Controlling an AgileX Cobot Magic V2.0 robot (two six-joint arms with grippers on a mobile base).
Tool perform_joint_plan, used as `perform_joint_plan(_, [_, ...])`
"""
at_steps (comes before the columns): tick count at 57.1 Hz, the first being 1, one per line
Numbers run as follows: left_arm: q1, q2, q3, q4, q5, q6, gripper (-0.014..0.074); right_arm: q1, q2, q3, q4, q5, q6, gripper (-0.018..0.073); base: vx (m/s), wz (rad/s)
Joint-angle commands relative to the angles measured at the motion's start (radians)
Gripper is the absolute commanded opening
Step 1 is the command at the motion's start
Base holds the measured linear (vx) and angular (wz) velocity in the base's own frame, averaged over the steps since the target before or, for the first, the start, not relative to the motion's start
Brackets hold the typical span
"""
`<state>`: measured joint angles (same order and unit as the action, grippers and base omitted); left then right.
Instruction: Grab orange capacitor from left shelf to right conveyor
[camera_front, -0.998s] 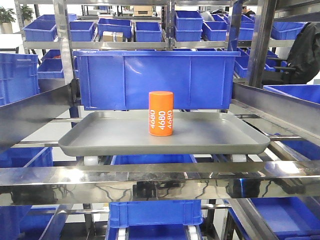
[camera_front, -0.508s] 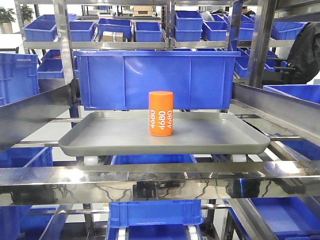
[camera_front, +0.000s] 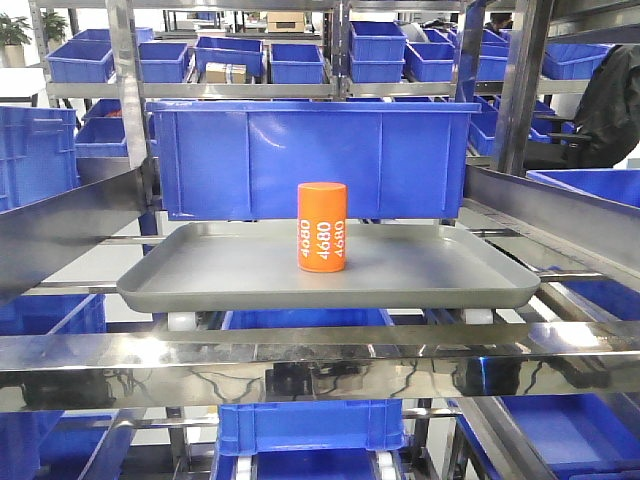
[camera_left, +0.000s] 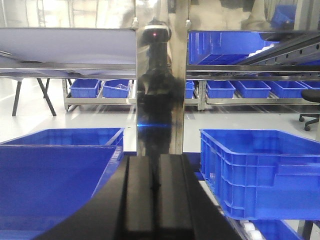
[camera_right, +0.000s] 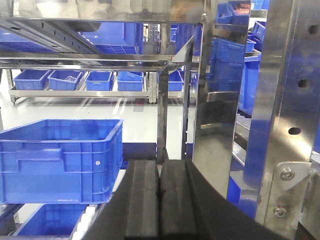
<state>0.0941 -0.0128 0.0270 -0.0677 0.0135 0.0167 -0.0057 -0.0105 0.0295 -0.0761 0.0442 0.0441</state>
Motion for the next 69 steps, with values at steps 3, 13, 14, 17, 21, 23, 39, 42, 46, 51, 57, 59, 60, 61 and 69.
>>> perform_joint_plan(3, [-0.002,-0.011,0.032,-0.007,-0.081,-0.006,-0.0006,-0.005,-0.011,0.008,-0.007,-0.079,-0.01,-0.0008,0.0,0.0])
perform_joint_plan(13, [-0.002,-0.011,0.032,-0.007,-0.081,-0.006,-0.0006,-0.005,-0.011,0.008,-0.007,-0.079,-0.01,-0.0008,0.0,0.0])
perform_joint_plan(14, [-0.002,-0.011,0.032,-0.007,-0.081,-0.006,-0.0006,-0.005,-0.011,0.008,-0.007,-0.079,-0.01,-0.0008,0.0,0.0])
perform_joint_plan(17, [-0.002,-0.011,0.032,-0.007,-0.081,-0.006,-0.0006,-0.005,-0.011,0.008,-0.008,-0.093,-0.01,-0.0008,0.0,0.0])
perform_joint_plan(21, [-0.002,-0.011,0.032,-0.007,-0.081,-0.006,-0.0006,-0.005,-0.011,0.006,-0.01,-0.14,-0.011,-0.0008,0.0,0.0])
perform_joint_plan(23, [-0.002,-0.011,0.032,-0.007,-0.081,-0.006,-0.0006,-0.005,-0.011,0.0,-0.007,-0.167,-0.009,-0.0008,0.0,0.0])
perform_joint_plan(39, [-0.002,-0.011,0.032,-0.007,-0.081,-0.006,-0.0006,-0.005,0.016,-0.287,-0.004,-0.019,-0.011,-0.0008,0.0,0.0])
perform_joint_plan(42, [-0.002,-0.011,0.032,-0.007,-0.081,-0.006,-0.0006,-0.005,0.051,-0.375,-0.007,0.053,-0.017,-0.0008,0.0,0.0])
perform_joint_plan(46, [-0.002,-0.011,0.032,-0.007,-0.081,-0.006,-0.0006,-0.005,0.099,-0.471,-0.007,0.146,-0.017,-0.0008,0.0,0.0])
perform_joint_plan(51, [-0.002,-0.011,0.032,-0.007,-0.081,-0.006,-0.0006,-0.005,0.168,-0.589,-0.001,0.281,-0.017,-0.0008,0.0,0.0])
perform_joint_plan(57, [-0.002,-0.011,0.032,-0.007,-0.081,-0.006,-0.0006,-0.005,0.235,-0.676,0.004,0.356,-0.008,-0.0008,0.0,0.0])
perform_joint_plan(59, [-0.002,-0.011,0.032,-0.007,-0.081,-0.006,-0.0006,-0.005,0.251,-0.688,0.011,0.356,-0.001,-0.0008,0.0,0.0])
perform_joint_plan(60, [-0.002,-0.011,0.032,-0.007,-0.081,-0.006,-0.0006,-0.005,0.259,-0.692,0.022,0.357,0.002,-0.0008,0.0,0.0])
perform_joint_plan(61, [-0.002,-0.011,0.032,-0.007,-0.081,-0.006,-0.0006,-0.005,0.264,-0.692,0.036,0.359,0.01,-0.0008,0.0,0.0])
perform_joint_plan(69, [-0.002,-0.011,0.032,-0.007,-0.081,-0.006,-0.0006,-0.005,0.305,-0.694,0.085,0.383,-0.031,-0.0006,0.0,0.0])
